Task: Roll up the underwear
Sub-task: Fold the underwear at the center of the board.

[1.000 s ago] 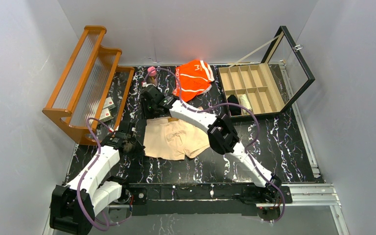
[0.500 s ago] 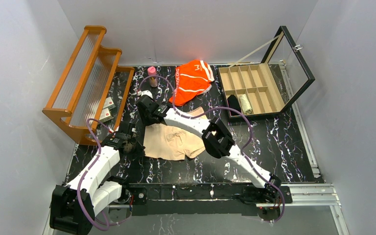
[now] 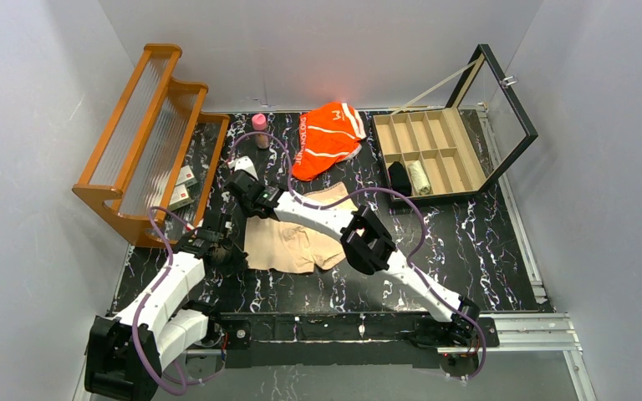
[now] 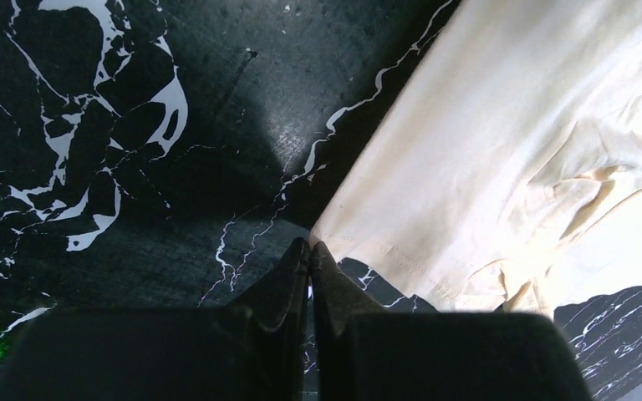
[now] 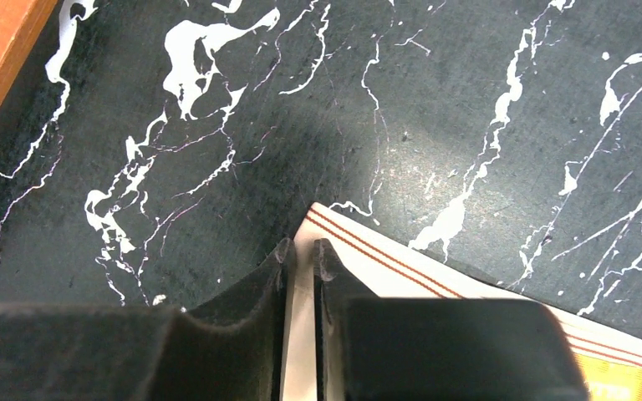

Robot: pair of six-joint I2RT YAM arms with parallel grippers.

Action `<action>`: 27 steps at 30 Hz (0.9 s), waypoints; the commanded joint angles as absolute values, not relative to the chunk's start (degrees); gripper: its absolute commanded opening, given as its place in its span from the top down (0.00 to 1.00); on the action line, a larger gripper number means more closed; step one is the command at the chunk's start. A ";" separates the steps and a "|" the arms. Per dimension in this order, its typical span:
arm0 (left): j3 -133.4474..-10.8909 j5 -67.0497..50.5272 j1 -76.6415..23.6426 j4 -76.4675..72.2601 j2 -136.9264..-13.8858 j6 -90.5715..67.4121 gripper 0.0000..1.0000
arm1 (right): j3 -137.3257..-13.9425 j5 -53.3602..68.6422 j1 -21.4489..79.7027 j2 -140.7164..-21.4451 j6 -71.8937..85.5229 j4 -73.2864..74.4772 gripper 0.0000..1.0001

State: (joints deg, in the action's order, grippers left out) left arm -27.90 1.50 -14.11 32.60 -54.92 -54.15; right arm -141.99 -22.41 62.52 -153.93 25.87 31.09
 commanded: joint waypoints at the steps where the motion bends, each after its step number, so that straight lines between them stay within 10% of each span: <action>1: -27.25 1.49 -14.50 33.38 -53.81 -54.85 1.00 | -142.73 -23.21 62.49 -158.96 24.90 35.63 0.85; 7: -27.32 1.49 -14.46 33.14 -53.34 -55.02 1.00 | -144.74 -20.34 62.20 -155.27 24.79 33.39 0.99; 27: -42.98 -12.27 -15.03 27.10 -56.50 -44.81 1.00 | -118.12 15.40 46.78 -129.23 41.64 14.34 0.99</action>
State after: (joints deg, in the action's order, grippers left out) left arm -39.90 -5.23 -14.15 29.76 -53.65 -47.13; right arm -123.96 7.75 48.53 -134.32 38.11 21.26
